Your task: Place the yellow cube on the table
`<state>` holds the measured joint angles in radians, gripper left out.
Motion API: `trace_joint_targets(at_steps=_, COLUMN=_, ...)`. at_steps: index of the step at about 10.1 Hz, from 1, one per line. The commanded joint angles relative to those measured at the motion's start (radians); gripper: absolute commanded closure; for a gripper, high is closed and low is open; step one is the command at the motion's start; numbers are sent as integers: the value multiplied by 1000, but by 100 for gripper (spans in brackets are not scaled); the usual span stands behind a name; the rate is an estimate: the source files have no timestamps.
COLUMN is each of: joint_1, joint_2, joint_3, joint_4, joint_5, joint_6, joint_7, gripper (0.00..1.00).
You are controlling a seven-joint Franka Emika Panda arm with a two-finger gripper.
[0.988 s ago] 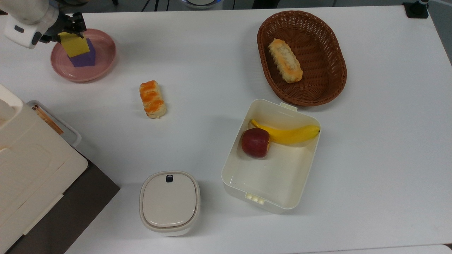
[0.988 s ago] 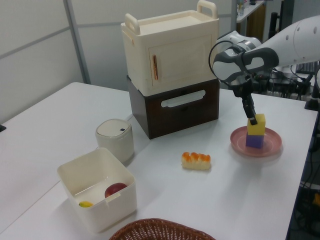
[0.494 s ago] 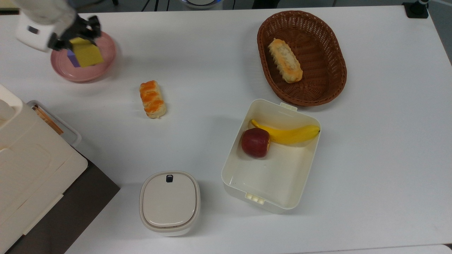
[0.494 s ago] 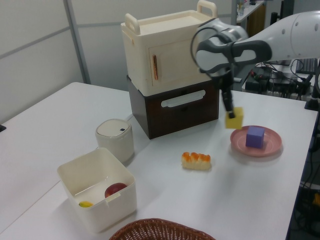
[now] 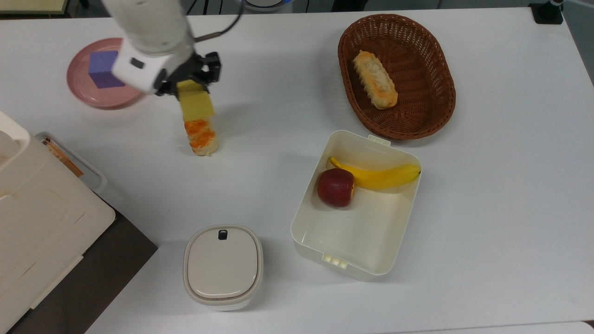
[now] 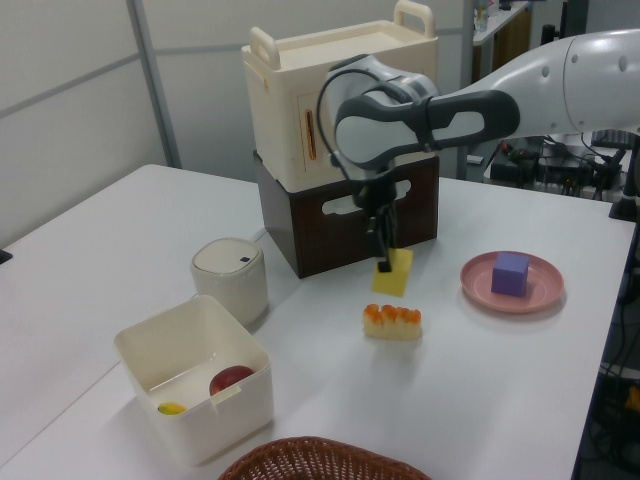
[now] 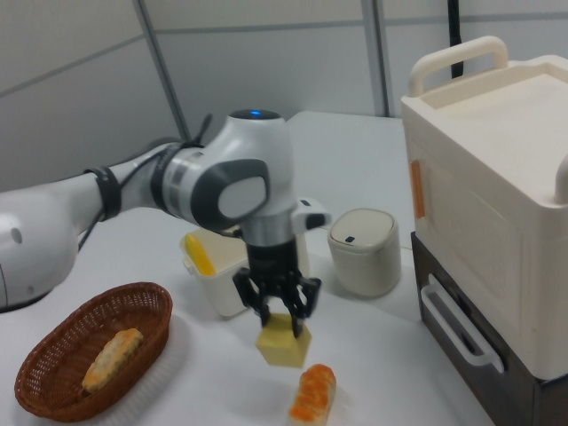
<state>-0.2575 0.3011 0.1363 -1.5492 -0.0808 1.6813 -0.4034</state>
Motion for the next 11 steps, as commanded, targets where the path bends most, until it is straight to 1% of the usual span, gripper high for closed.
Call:
trace_joint_targets(at_steps=1, joint_1=99, joint_2=-16, joint_3=-6, joint_4=3, joint_5=-2, joint_6=9, joint_7=83, gripper=0)
trace_joint_targets(at_steps=3, joint_1=118, joint_2=-25, joint_3=-7, joint_4=65, joint_5=10, joint_6=-23, joint_7=103, gripper=0)
trace_joint_targets(at_steps=4, joint_1=118, joint_2=-26, joint_3=-9, joint_4=79, joint_5=0, joint_6=-23, joint_7=103, gripper=0)
trace_joint_targets(at_steps=6, joint_1=118, joint_2=-75, joint_3=-41, joint_4=78, joint_5=-4, joint_6=-28, joint_7=103, gripper=0)
trace_joint_targets(at_steps=7, joint_1=151, joint_2=-77, joint_3=-91, joint_4=80, joint_5=-4, joint_6=-31, joint_7=104, gripper=0)
trace_joint_targets(at_steps=9, joint_1=289, joint_2=-82, joint_3=-275, joint_4=81, joint_5=10, joint_6=-31, joint_7=103, gripper=0)
trace_joint_targets(at_steps=10, joint_1=317, joint_2=-95, joint_3=-320, joint_4=80, joint_5=13, joint_6=-25, joint_7=104, gripper=0)
trace_joint_targets(at_steps=11, joint_1=314, joint_2=-99, joint_3=-322, joint_4=80, joint_5=10, joint_6=-28, joint_7=100, gripper=0)
